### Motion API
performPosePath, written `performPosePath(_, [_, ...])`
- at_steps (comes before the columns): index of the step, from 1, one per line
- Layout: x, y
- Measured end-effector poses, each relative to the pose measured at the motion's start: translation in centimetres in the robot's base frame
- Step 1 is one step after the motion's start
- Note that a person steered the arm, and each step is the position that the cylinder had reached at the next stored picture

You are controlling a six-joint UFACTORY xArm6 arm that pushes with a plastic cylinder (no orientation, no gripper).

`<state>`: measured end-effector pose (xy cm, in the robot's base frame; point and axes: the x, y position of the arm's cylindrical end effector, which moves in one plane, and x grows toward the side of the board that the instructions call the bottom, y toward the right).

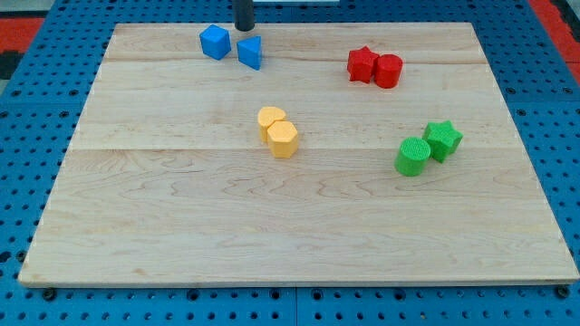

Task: Push the cube slightly down

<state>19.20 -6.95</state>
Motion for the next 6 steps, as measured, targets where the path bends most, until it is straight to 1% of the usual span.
performPosePath(3, [0.2, 0.0])
performPosePath(4, [0.2, 1.5])
performPosePath(5, [0.2, -2.0])
performPosePath(6, [2.8, -5.8])
